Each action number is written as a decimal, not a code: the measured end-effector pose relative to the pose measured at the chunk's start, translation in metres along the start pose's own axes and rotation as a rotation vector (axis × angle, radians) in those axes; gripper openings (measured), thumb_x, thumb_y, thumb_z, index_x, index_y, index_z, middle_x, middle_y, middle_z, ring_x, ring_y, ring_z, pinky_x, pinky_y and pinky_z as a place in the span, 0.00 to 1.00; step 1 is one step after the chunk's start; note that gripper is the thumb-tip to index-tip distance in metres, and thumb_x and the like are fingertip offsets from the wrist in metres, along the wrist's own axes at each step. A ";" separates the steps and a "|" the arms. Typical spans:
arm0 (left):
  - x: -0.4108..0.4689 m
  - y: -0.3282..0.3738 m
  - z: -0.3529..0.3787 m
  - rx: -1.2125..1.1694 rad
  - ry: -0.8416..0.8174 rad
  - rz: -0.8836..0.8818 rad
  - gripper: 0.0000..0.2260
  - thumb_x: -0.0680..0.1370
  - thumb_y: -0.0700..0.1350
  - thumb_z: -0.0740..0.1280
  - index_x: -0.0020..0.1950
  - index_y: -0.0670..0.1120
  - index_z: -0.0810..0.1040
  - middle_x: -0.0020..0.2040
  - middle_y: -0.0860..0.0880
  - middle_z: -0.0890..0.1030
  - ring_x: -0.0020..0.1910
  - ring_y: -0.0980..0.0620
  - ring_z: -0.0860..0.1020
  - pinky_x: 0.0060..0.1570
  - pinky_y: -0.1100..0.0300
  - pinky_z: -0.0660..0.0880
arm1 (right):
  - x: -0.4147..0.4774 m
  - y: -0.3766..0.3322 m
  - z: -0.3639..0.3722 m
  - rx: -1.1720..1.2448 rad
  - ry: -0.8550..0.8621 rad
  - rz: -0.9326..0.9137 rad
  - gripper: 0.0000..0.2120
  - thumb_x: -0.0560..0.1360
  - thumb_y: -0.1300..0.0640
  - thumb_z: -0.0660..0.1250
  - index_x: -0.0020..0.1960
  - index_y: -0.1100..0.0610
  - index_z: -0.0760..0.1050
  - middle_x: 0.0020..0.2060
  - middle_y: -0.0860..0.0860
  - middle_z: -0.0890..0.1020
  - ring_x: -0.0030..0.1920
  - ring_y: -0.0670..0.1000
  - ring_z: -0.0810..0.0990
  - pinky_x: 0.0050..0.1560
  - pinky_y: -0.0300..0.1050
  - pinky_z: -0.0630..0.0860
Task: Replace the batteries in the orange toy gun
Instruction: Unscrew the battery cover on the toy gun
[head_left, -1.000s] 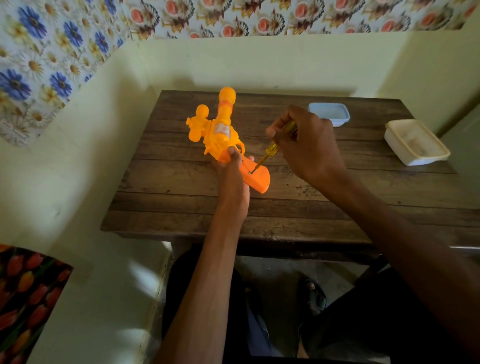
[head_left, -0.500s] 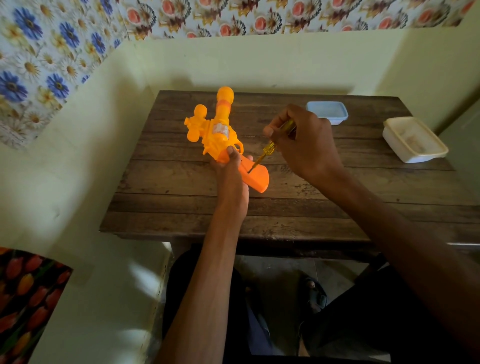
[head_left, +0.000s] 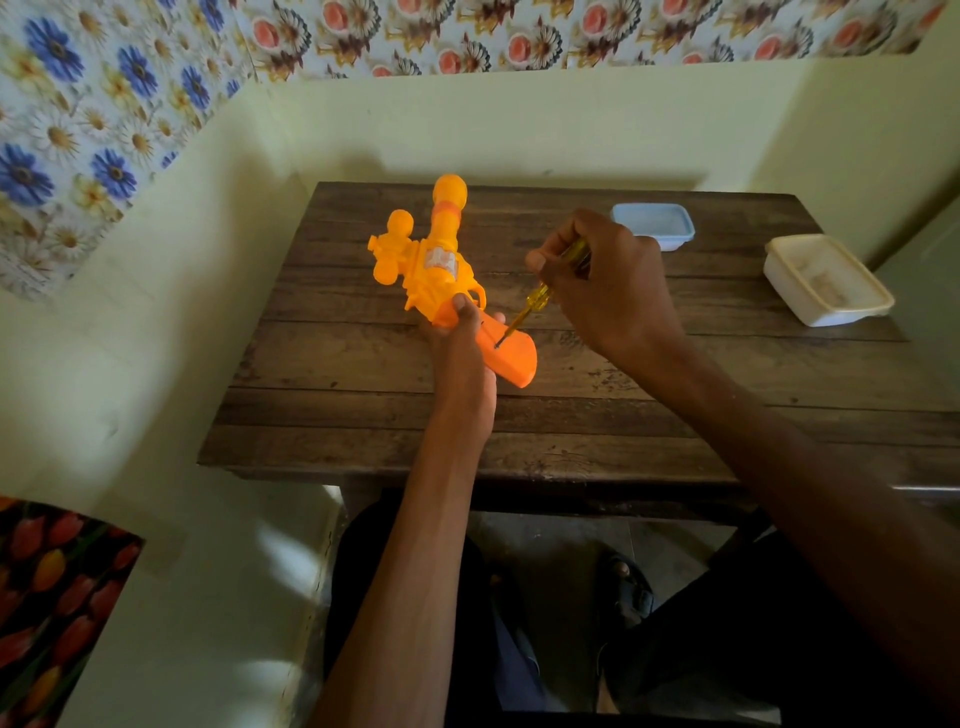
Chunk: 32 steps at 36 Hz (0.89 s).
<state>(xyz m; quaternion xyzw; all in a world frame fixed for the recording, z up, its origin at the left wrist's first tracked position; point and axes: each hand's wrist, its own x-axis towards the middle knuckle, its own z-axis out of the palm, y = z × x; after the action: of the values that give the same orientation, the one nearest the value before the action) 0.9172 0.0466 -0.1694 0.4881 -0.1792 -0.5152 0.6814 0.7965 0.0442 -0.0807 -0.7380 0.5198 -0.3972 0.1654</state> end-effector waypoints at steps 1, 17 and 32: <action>0.000 0.000 0.000 0.012 -0.003 0.006 0.15 0.83 0.49 0.59 0.69 0.48 0.66 0.53 0.51 0.77 0.46 0.52 0.79 0.44 0.56 0.75 | 0.000 0.000 0.000 -0.025 -0.007 -0.002 0.09 0.76 0.51 0.68 0.45 0.56 0.75 0.31 0.41 0.75 0.31 0.40 0.75 0.35 0.36 0.72; 0.000 -0.003 0.001 0.038 0.039 0.040 0.21 0.82 0.49 0.61 0.74 0.46 0.63 0.59 0.46 0.76 0.45 0.52 0.80 0.42 0.56 0.76 | -0.001 -0.010 -0.010 -0.255 -0.147 -0.055 0.08 0.79 0.57 0.55 0.49 0.56 0.72 0.37 0.52 0.81 0.36 0.53 0.80 0.41 0.56 0.78; 0.002 -0.005 0.000 0.091 0.028 0.037 0.20 0.82 0.50 0.60 0.73 0.46 0.64 0.66 0.40 0.76 0.46 0.53 0.80 0.40 0.58 0.77 | 0.001 -0.012 -0.012 -0.278 -0.209 -0.044 0.08 0.79 0.56 0.55 0.52 0.58 0.70 0.39 0.54 0.80 0.37 0.55 0.79 0.42 0.57 0.78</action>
<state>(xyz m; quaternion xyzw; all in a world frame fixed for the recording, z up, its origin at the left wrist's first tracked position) 0.9158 0.0450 -0.1745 0.5224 -0.2021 -0.4868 0.6703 0.7950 0.0506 -0.0644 -0.8022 0.5336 -0.2460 0.1061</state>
